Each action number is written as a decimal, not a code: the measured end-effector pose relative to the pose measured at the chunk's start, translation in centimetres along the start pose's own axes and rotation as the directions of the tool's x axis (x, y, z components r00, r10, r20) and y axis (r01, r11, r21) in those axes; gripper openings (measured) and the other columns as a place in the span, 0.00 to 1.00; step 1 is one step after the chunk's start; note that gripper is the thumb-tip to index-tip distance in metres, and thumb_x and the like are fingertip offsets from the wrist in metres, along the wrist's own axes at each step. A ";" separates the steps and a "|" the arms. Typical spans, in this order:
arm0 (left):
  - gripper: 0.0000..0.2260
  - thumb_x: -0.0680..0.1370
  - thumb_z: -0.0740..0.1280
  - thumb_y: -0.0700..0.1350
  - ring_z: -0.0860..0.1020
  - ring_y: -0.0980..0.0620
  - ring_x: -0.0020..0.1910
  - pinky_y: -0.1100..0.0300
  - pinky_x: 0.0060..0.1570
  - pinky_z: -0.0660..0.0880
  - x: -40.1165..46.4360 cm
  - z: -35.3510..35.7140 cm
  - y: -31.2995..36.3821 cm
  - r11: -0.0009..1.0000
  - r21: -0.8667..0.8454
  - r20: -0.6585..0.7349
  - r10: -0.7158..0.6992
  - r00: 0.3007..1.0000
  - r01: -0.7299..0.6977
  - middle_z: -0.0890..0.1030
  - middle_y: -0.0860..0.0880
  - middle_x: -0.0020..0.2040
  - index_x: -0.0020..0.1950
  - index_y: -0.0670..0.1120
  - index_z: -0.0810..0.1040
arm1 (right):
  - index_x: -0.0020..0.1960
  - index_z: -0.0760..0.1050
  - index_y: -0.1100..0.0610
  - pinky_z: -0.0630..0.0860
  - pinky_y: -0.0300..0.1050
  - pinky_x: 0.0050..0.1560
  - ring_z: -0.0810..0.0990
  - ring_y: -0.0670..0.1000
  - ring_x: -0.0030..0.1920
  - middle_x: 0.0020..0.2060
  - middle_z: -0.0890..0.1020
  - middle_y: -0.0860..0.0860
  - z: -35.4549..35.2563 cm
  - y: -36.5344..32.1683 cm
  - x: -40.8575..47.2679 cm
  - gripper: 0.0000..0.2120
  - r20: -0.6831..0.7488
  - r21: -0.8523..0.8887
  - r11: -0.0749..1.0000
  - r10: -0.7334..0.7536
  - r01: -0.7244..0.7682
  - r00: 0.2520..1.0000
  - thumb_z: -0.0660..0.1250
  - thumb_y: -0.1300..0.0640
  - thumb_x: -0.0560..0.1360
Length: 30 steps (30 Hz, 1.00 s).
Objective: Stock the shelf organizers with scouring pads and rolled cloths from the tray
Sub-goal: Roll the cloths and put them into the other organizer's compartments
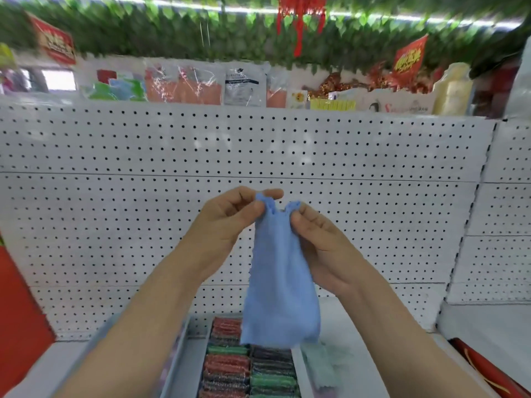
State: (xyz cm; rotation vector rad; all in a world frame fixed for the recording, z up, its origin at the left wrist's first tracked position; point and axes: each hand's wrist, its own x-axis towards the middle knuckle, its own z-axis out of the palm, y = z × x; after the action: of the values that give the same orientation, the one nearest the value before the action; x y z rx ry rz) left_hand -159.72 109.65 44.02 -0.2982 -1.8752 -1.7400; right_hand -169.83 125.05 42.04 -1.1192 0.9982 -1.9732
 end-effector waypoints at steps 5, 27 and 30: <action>0.08 0.76 0.67 0.45 0.81 0.50 0.59 0.48 0.58 0.76 -0.1 -0.1 -0.7 0.993 -0.072 0.007 -0.095 0.995 0.095 0.81 0.53 0.63 0.47 0.44 0.84 | 0.61 0.79 0.57 0.72 0.56 0.68 0.79 0.55 0.60 0.60 0.81 0.54 1.6 2.1 0.8 0.14 0.074 0.063 0.997 0.047 -0.052 0.996 0.63 0.57 0.78; 0.14 0.73 0.74 0.37 0.84 0.50 0.47 0.60 0.45 0.81 0.2 -0.9 -0.7 0.954 0.202 -0.161 -0.193 0.968 0.223 0.85 0.43 0.50 0.57 0.45 0.79 | 0.55 0.77 0.60 0.80 0.45 0.38 0.85 0.54 0.42 0.44 0.86 0.55 -0.1 4.2 1.6 0.21 -0.351 -0.188 0.982 -0.062 -0.006 0.935 0.74 0.50 0.67; 0.12 0.74 0.73 0.35 0.84 0.51 0.46 0.60 0.45 0.82 0.9 -0.7 -0.9 0.958 0.184 -0.175 -0.187 0.967 0.219 0.85 0.42 0.51 0.56 0.44 0.80 | 0.64 0.76 0.60 0.81 0.50 0.52 0.84 0.56 0.54 0.55 0.84 0.55 -0.9 5.4 1.0 0.27 -0.263 -0.296 0.949 0.024 -0.105 0.965 0.74 0.44 0.72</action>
State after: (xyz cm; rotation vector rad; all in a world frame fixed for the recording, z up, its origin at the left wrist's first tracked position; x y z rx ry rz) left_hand -160.75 108.66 43.79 0.1107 -2.0033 -1.6309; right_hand -170.21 121.82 37.58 -0.9886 1.5039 -1.9881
